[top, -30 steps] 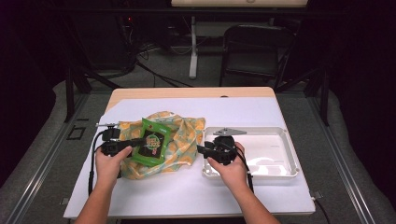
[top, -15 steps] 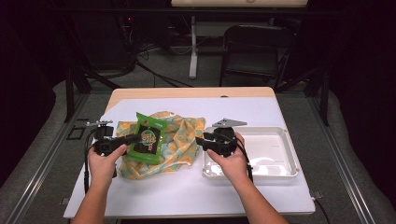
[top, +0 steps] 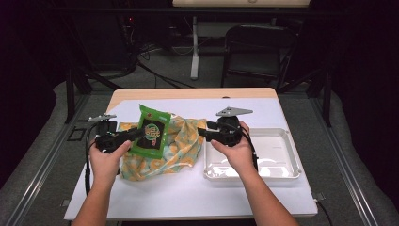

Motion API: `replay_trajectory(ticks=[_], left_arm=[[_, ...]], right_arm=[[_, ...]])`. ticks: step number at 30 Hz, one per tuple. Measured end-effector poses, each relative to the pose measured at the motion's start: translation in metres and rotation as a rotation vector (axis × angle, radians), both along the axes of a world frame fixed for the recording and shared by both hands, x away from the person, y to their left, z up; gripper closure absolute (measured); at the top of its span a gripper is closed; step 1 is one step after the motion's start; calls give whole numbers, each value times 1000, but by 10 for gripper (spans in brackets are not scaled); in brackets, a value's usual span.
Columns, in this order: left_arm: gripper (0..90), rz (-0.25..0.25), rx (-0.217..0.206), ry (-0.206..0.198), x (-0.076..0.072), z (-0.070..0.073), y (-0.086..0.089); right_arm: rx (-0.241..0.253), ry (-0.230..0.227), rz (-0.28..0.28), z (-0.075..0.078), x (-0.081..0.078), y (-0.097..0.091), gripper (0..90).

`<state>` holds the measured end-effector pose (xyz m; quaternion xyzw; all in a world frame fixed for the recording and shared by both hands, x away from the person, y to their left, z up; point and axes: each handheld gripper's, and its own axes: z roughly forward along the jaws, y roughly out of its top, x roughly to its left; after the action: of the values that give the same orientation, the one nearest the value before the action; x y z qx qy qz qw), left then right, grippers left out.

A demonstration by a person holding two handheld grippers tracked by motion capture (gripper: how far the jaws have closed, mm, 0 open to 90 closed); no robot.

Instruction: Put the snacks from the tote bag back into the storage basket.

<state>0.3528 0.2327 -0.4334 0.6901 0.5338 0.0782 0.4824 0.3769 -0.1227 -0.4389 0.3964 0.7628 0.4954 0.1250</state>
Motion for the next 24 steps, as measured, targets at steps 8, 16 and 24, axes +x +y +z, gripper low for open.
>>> replay_trajectory(ticks=[8, 16, 24], left_arm=[[719, -6, 19, -13, -3, 10, -15], [719, -41, 24, -41, -2, 22, -36], [719, -77, 26, -50, 2, 27, -56]], right_arm=[[1, -22, -11, 3, -3, -7, 510], [-11, -36, -36, 2, -7, -14, 510], [6, -26, -9, 1, -11, -12, 519]])
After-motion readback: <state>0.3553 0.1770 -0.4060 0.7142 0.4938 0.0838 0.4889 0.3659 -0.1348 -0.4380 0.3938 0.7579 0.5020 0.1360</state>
